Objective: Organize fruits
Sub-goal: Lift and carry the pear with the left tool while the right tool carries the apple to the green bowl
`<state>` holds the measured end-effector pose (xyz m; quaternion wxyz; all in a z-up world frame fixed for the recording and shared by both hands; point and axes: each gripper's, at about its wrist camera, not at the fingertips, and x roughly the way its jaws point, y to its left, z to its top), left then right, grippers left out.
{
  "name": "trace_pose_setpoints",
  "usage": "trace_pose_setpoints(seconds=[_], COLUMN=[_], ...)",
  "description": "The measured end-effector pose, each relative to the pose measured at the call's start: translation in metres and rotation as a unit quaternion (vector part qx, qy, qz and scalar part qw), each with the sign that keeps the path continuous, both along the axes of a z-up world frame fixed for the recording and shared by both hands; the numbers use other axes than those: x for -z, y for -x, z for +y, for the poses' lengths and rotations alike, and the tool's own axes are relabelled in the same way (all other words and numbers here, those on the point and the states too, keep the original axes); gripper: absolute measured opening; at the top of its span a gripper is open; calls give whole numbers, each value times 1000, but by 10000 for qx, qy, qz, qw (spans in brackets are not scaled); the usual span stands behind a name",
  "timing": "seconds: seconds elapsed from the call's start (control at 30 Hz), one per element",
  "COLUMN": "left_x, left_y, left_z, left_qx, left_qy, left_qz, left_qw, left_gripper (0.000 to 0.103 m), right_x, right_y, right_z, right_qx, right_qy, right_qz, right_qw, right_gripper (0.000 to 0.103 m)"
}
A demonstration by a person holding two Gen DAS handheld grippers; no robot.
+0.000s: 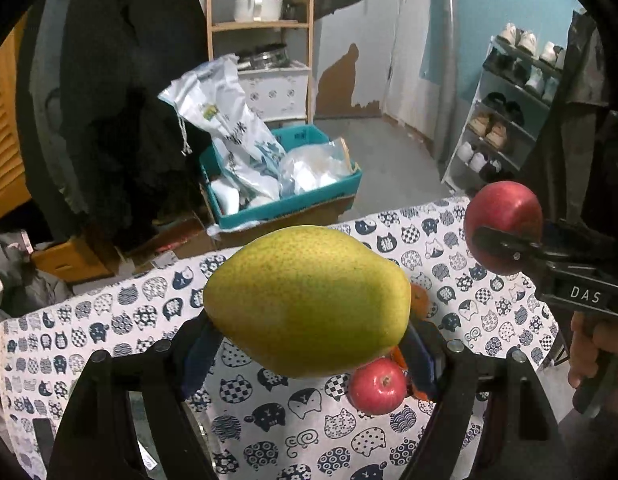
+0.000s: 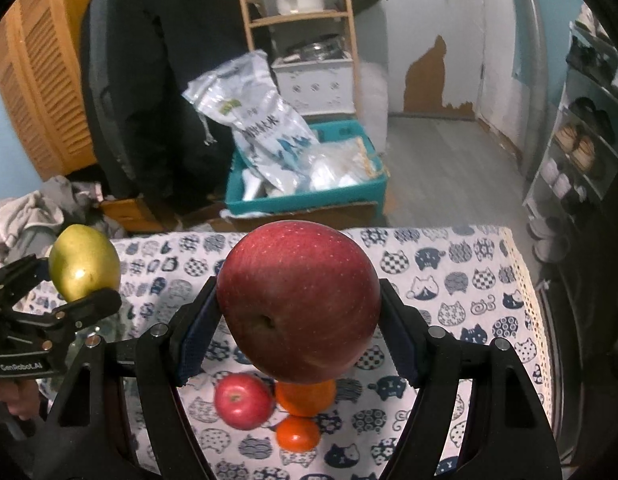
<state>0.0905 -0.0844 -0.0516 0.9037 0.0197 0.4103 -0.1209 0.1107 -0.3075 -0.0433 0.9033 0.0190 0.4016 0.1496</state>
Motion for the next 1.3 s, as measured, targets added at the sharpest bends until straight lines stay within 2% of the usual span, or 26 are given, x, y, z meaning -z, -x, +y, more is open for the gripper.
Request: trace_pose_setpoints(seconds=[0.27,0.67,0.93,1.3], left_x=[-20,-25,-23,-6], left_y=[14,29,42,57], left_z=[22,59,100,162], left_qx=[-90,-408,-794,-1408], left_qy=[126,222,253,279], left_qz=[-154,-190,-195,-19], left_qw=[9998,9987,9963,9896], left_gripper=[82,82,82,82], right_x=[-21,-40,-41,-33], right_y=[10,14,12,9], right_z=[18,67,115,184], right_qx=[-180,-588,-986,-1571], right_qy=[-51,-65,-56,-97], right_qz=[-153,-312,-290,-135], right_qw=[9997,9978,9947,9874], right_gripper=[74,74,74,74])
